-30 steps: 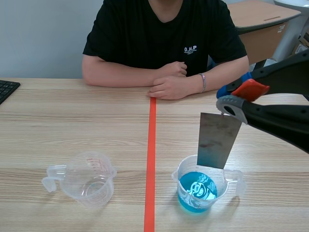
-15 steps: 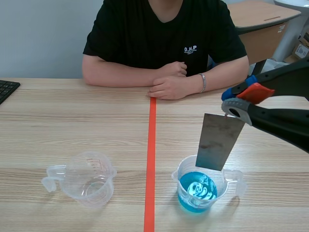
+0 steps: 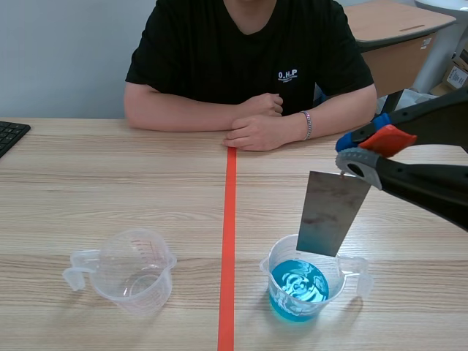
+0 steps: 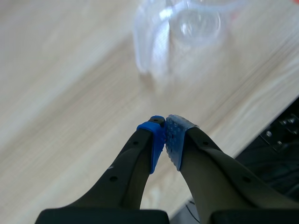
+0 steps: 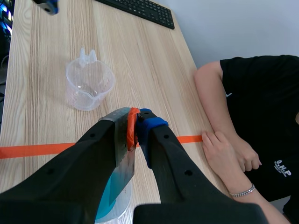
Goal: Do the redox reaction experiment.
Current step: 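Move the plate over the blue solution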
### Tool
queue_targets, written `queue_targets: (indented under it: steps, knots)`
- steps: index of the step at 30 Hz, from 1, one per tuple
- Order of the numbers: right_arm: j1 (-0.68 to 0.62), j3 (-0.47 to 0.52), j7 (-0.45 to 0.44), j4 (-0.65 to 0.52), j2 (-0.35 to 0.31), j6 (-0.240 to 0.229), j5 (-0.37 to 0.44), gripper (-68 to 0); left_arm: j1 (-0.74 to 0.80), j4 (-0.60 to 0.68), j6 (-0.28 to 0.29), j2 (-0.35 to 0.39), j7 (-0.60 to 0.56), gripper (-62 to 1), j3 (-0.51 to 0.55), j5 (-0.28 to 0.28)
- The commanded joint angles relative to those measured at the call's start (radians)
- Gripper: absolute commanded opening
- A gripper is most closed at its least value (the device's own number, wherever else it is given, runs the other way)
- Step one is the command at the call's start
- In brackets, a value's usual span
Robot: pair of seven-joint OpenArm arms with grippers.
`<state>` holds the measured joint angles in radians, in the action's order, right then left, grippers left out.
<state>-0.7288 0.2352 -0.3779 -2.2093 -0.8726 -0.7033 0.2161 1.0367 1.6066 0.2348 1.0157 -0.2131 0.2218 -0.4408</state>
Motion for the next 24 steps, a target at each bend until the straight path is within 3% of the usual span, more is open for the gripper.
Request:
queue_targets:
  steps: [1,5,9,15,24]
  knots:
    - [0.011,0.0,-0.018,-0.003,-0.005,0.007,0.011,-66.0,-0.023,0.027,0.007,0.038,-0.036,-56.5,0.001,-0.026]
    - [0.011,0.0,-0.018,-0.003,-0.005,0.007,0.011,-66.0,-0.06,0.066,0.055,0.137,-0.087,-56.4,0.001,-0.075]
    - [0.011,0.0,-0.018,-0.003,-0.005,0.007,0.011,-66.0,-0.06,0.136,0.087,0.206,-0.155,-56.4,0.001,-0.08]
    - [0.011,0.0,-0.018,-0.003,-0.005,0.007,0.011,-66.0,-0.059,0.271,0.085,0.274,-0.161,-56.5,-0.003,-0.105]
    - [0.011,0.0,-0.018,-0.003,-0.005,0.007,0.011,-66.0,-0.122,0.352,0.016,0.32,-0.164,-56.4,-0.074,-0.165]
